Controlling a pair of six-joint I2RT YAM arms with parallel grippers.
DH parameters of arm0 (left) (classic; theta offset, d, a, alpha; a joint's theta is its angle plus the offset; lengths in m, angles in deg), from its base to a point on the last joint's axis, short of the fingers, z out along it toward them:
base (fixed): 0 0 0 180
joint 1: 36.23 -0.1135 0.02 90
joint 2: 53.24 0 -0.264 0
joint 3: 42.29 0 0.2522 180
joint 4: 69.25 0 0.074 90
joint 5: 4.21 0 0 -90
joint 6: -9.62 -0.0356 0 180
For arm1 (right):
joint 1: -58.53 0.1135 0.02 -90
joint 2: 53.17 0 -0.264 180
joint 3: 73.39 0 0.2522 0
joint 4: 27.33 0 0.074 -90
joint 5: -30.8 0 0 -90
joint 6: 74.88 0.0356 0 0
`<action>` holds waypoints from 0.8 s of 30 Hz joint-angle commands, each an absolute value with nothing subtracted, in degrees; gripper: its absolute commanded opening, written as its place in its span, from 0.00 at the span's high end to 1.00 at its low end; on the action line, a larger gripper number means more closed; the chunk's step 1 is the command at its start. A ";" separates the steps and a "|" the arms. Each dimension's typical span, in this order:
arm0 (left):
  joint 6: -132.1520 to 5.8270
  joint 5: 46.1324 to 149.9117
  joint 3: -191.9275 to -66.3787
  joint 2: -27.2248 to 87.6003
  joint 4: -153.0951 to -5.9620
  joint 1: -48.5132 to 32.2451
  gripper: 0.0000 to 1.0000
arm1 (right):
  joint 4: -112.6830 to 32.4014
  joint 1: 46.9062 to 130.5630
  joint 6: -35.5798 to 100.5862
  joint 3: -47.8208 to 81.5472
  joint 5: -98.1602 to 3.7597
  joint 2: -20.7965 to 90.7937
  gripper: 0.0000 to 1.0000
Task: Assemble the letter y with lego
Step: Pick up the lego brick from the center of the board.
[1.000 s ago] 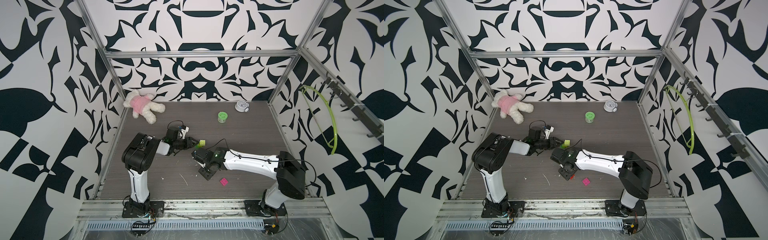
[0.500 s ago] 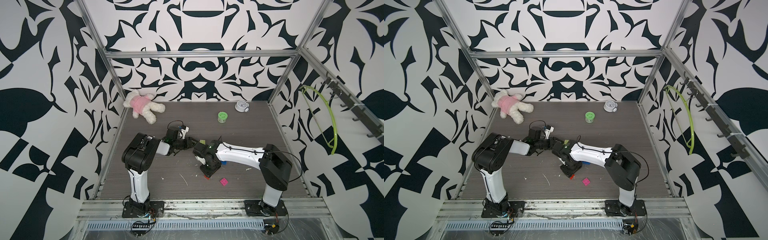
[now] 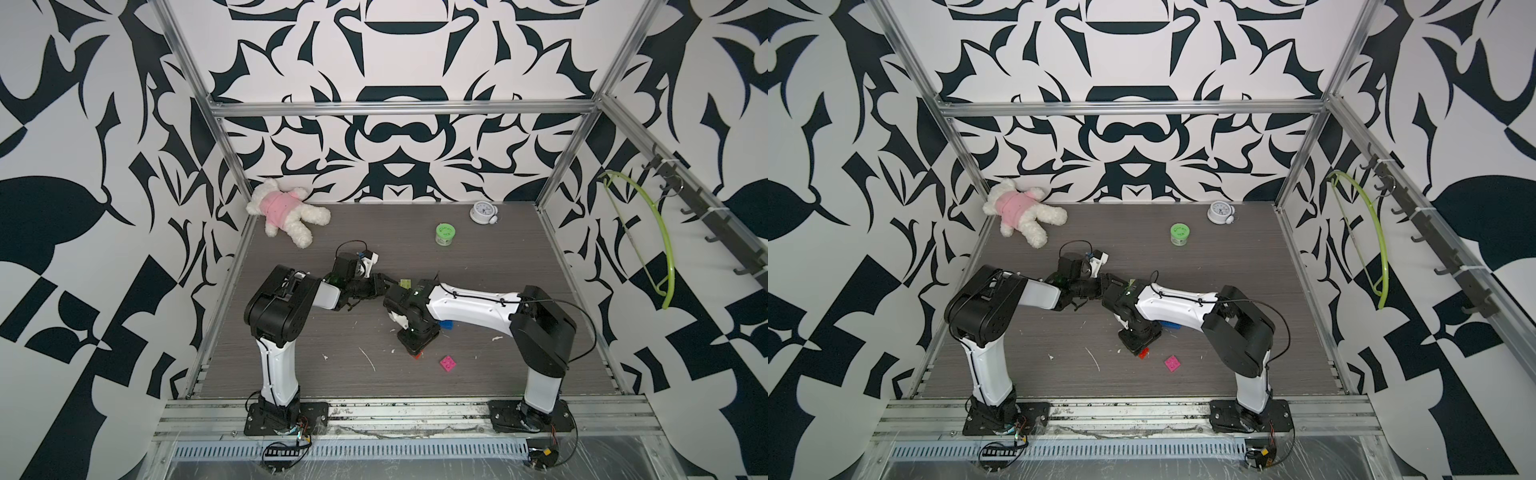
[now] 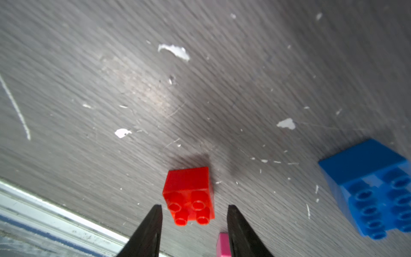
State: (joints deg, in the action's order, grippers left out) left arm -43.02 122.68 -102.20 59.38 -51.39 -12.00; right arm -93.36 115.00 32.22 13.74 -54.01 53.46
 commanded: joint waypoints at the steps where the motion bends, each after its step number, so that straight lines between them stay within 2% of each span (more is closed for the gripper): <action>1: -45.29 110.49 -98.06 66.82 -73.26 -12.06 0.51 | -94.27 115.65 33.32 15.08 -53.58 53.08 0.50; 9: -45.32 110.43 -98.06 66.90 -73.26 -12.05 0.51 | -93.92 115.93 33.37 14.91 -54.34 54.28 0.56; 15: -45.31 110.41 -98.06 66.90 -73.28 -12.06 0.51 | -94.06 115.94 33.32 14.75 -54.57 54.72 0.57; 18: -45.31 110.41 -98.14 66.97 -73.34 -12.06 0.51 | -94.06 115.97 33.40 14.73 -54.81 54.68 0.62; 24: -45.31 110.42 -98.15 67.00 -73.44 -12.06 0.51 | -94.19 116.01 33.31 14.56 -54.83 55.26 0.62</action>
State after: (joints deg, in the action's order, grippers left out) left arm -43.17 122.70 -102.33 59.38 -51.74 -12.00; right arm -93.14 115.68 33.07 13.74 -54.10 54.95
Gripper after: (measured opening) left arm 0.491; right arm 0.377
